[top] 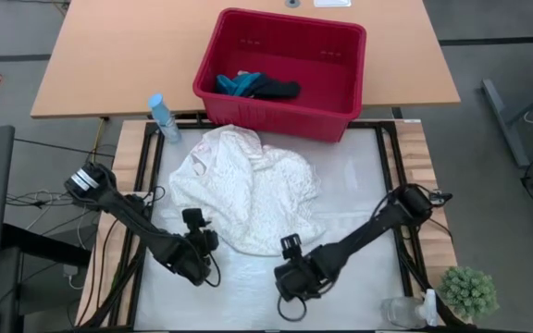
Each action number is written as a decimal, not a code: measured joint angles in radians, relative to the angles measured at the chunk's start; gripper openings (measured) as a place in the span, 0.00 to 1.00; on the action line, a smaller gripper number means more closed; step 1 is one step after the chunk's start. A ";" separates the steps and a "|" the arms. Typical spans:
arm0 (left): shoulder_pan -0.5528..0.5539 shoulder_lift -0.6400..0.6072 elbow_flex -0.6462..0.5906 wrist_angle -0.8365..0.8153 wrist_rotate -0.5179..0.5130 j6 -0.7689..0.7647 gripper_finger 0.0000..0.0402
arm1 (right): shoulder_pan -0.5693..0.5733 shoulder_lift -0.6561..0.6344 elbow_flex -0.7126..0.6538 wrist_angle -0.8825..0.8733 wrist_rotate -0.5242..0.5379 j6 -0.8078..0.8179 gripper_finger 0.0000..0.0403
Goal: Fold Laundry from Bin
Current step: Fold the white shirt
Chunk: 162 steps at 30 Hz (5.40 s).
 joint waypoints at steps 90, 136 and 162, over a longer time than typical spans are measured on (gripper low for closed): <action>0.125 -0.124 0.159 -0.108 0.109 -0.382 0.55 | 0.282 -0.013 -0.143 -0.425 -0.148 0.805 0.15; -0.106 -0.061 -0.183 0.108 0.370 -0.993 0.02 | 0.118 -0.103 0.127 -0.702 0.363 1.058 0.46; -0.337 -0.056 0.235 -0.349 0.136 -1.122 0.04 | -0.308 -0.158 0.123 -0.675 0.384 0.560 0.46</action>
